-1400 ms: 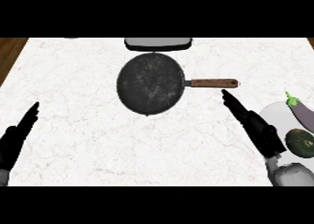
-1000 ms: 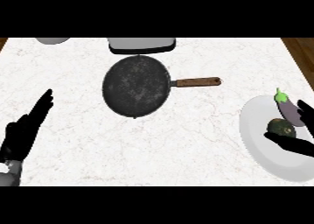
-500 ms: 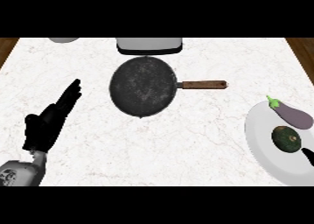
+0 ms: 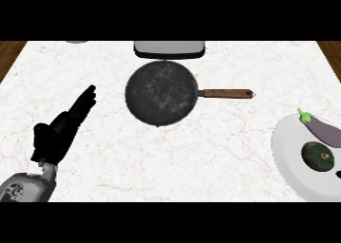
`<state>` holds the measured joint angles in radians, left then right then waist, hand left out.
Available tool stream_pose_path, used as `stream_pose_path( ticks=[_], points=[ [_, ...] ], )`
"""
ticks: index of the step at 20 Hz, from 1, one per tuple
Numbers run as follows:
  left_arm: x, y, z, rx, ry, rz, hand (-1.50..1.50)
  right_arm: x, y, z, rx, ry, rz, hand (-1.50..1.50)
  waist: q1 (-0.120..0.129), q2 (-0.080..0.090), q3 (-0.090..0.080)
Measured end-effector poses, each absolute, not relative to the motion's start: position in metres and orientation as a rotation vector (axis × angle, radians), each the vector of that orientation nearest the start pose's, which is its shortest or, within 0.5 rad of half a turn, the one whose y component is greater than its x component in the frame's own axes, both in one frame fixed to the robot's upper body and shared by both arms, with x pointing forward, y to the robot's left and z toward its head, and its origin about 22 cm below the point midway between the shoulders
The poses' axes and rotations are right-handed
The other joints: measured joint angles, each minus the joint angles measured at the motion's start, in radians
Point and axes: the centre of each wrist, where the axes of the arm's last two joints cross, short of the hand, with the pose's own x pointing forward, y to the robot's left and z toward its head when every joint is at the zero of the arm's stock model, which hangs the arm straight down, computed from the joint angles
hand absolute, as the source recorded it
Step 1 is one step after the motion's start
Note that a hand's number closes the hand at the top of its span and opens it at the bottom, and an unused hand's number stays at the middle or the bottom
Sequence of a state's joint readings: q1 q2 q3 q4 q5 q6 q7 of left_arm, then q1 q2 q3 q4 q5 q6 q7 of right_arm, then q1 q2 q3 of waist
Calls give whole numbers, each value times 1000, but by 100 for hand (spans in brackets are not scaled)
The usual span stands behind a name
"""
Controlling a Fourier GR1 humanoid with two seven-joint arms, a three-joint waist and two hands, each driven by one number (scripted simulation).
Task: Pick the squash from the plate and place it in the pan
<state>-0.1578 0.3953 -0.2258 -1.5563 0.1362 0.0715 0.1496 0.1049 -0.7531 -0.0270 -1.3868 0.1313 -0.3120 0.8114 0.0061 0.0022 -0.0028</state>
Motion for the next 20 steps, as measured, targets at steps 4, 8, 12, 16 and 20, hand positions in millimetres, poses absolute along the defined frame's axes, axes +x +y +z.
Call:
stream_pose_path(
  ticks=[4, 8, 12, 16, 20],
  points=[
    [275, 247, 45, 80, -1500, -371, 0, 236, -426, 70, -867, -415, 98, -150, 16, 3, 0],
    [278, 244, 52, 75, -1504, -372, 0, 262, -419, 87, -733, -359, 169, -150, 19, 2, 1],
    [279, 247, 51, 76, -1503, -369, 0, 285, -410, 91, -655, -332, 205, -150, 20, 2, 2],
    [279, 249, 49, 81, -1505, -361, 0, 301, -402, 88, -648, -295, 241, -150, 15, 1, 2],
    [281, 245, 52, 88, -1501, -355, 0, 307, -398, 85, -651, -258, 273, -150, 7, 0, 2]
  ],
)
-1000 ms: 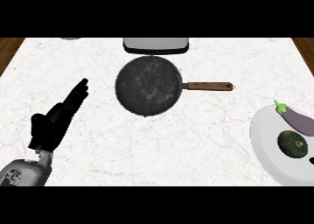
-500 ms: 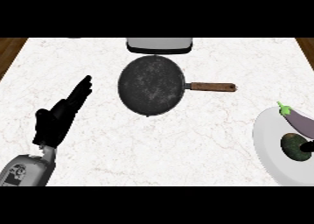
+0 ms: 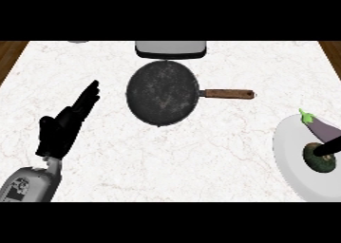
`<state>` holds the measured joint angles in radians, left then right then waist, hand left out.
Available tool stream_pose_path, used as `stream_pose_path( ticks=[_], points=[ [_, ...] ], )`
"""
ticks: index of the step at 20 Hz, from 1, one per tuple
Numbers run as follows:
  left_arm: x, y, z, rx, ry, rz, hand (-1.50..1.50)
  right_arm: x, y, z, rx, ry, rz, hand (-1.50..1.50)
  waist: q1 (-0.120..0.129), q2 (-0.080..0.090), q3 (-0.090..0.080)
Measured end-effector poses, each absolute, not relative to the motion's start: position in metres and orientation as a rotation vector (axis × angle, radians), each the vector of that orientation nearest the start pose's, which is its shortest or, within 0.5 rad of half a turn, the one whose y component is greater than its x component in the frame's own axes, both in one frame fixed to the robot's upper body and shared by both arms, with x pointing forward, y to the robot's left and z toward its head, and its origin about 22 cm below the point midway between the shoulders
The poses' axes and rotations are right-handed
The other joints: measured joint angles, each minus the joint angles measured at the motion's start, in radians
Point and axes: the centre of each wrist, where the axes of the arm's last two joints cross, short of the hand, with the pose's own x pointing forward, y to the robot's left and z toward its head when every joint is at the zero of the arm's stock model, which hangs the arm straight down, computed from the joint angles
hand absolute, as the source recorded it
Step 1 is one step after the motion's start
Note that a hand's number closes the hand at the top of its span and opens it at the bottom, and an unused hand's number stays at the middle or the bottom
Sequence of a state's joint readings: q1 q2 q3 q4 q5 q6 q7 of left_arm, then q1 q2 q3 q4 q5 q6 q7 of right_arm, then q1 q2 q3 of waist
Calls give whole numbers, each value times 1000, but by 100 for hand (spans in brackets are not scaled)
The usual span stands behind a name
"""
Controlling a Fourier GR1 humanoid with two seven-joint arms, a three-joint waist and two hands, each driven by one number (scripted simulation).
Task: Pick the squash from the plate and place it in the pan
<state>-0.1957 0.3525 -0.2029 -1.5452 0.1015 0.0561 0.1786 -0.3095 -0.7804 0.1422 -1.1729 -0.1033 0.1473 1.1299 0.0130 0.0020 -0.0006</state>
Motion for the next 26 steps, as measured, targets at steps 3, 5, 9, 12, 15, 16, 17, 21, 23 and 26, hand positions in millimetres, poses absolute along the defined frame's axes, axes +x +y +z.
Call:
stream_pose_path(
  ticks=[3, 5, 9, 12, 15, 16, 17, 21, 23, 26],
  points=[
    [278, 253, 51, 92, -1500, -354, 0, 306, -391, 76, -655, -228, 300, -150, -3, -2, 0],
    [277, 252, 51, 91, -1496, -355, 0, 302, -392, 71, -654, -211, 308, -150, -7, -2, 0],
    [272, 245, 52, 87, -1500, -357, 0, 304, -389, 62, -658, -195, 317, -150, -6, -3, -1],
    [271, 247, 52, 88, -1502, -349, 0, 302, -388, 54, -667, -184, 319, -150, -9, -4, -3],
    [273, 248, 52, 89, -1500, -350, 0, 298, -383, 47, -680, -180, 323, -150, -12, -5, -6],
    [274, 247, 54, 86, -1498, -347, 0, 301, -382, 44, -683, -177, 319, -150, -10, -5, -6],
    [275, 252, 53, 89, -1495, -345, 0, 301, -380, 42, -687, -176, 321, -150, -10, -6, -7],
    [274, 252, 54, 89, -1500, -348, 0, 299, -380, 35, -680, -181, 325, 150, -12, -9, -13],
    [274, 253, 51, 90, -1496, -347, 0, 300, -382, 36, -678, -191, 338, 150, -12, -10, -16],
    [275, 254, 54, 91, -1501, -346, 0, 300, -382, 31, -664, -196, 360, 150, -10, -11, -20]
  ],
)
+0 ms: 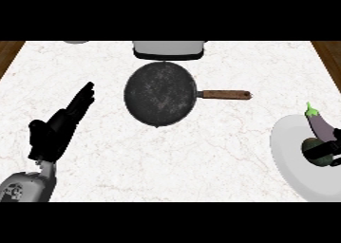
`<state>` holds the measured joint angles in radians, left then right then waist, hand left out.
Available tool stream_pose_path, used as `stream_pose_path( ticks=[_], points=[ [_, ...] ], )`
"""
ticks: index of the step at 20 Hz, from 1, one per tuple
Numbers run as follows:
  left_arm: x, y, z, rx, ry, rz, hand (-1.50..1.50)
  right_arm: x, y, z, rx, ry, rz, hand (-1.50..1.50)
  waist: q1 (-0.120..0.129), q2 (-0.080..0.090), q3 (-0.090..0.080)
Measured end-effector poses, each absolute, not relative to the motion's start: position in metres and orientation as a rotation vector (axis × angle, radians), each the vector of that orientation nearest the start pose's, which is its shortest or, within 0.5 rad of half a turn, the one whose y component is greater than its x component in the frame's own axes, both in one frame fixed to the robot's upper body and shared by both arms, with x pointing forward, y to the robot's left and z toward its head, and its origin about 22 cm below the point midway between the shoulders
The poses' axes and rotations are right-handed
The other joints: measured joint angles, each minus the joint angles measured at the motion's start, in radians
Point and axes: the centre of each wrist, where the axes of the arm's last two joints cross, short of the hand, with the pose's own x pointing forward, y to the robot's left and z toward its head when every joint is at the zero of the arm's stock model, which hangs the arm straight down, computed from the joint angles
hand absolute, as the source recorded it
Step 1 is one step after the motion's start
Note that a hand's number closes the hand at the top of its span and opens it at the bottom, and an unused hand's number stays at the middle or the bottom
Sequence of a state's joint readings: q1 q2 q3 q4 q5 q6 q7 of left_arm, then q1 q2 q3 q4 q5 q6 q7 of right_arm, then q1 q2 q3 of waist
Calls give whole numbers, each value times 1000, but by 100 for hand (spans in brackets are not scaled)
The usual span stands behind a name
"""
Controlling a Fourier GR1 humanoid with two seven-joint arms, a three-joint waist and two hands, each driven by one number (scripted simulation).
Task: Pick the squash from the plate and place it in the pan
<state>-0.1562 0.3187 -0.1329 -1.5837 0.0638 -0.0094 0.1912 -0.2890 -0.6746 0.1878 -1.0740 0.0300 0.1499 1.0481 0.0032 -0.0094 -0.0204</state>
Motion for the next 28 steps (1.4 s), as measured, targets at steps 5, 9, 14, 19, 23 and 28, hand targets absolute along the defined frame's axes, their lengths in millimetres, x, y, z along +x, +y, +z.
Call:
stream_pose_path(
  ticks=[5, 9, 14, 19, 23, 28],
  points=[
    [269, 248, 48, 88, -1501, -349, 0, 302, -376, 25, -659, -201, 383, 150, -1, -3, -5],
    [269, 245, 44, 95, -1507, -344, 0, 303, -375, 29, -686, -218, 389, 150, -4, -2, -2],
    [272, 247, 44, 88, -1493, -357, 0, 311, -309, 41, -734, -409, 568, 150, 6, -6, 0],
    [276, 231, 47, 30, -1500, -422, 0, 310, -166, 75, -679, -839, 937, 150, 111, -13, 7],
    [280, 226, 47, 18, -1493, -438, 0, 282, -72, 107, -724, -1164, 1119, 150, 118, -19, 9],
    [282, 230, 47, 30, -1483, -424, 0, 233, 6, 133, -836, -1516, 1178, 150, 89, -20, 13]
  ],
)
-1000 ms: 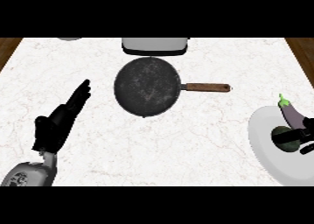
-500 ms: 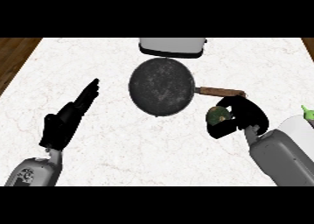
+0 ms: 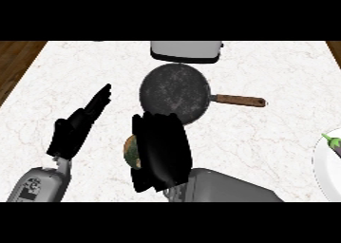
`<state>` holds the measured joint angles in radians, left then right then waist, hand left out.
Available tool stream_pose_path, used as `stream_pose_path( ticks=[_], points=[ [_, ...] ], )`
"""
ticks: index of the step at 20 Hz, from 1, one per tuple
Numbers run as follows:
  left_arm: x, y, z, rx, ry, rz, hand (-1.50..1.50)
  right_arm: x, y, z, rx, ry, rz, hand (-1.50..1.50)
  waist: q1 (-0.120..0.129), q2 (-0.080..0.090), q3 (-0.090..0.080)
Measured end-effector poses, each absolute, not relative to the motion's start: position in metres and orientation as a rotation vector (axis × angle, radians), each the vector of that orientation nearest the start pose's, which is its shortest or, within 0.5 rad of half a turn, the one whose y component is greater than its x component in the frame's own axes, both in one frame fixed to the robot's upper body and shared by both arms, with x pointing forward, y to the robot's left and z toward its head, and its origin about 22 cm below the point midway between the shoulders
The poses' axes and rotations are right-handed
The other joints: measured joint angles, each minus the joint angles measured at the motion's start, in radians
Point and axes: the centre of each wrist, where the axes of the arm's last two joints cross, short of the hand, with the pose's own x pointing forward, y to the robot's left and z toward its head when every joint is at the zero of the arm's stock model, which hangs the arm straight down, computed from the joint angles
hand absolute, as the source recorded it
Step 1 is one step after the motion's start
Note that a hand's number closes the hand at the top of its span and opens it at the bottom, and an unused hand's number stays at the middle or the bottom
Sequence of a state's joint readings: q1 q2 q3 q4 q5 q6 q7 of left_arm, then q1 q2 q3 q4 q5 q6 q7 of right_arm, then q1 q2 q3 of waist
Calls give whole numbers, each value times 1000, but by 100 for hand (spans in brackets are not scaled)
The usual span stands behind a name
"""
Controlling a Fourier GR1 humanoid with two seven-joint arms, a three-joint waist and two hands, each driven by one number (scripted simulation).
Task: Pick the squash from the plate and place it in the pan
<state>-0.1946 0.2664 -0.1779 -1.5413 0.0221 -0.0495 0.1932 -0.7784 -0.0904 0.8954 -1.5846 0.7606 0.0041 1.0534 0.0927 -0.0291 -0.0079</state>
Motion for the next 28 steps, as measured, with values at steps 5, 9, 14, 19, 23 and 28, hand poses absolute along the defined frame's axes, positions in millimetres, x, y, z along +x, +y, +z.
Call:
stream_pose_path(
  ticks=[5, 9, 14, 19, 23, 28],
  points=[
    [284, 234, 49, 44, -1492, -415, 0, 202, 33, 134, -916, -1694, 1155, 150, -21, 10, 3],
    [285, 232, 52, 48, -1497, -407, 0, 199, 38, 128, -958, -1741, 1096, 150, -27, 17, 5],
    [284, 233, 53, 49, -1510, -400, 0, 212, 37, 119, -943, -1770, 968, 150, -30, 28, 7],
    [287, 234, 56, 57, -1515, -397, 0, 237, 37, 102, -976, -1761, 908, 150, -35, 34, 7],
    [285, 235, 53, 51, -1514, -394, 0, 267, 33, 87, -1046, -1740, 846, 150, -36, 38, 7],
    [285, 237, 50, 55, -1511, -395, 0, 304, 22, 72, -1104, -1725, 772, 150, -41, 40, 8]
  ],
)
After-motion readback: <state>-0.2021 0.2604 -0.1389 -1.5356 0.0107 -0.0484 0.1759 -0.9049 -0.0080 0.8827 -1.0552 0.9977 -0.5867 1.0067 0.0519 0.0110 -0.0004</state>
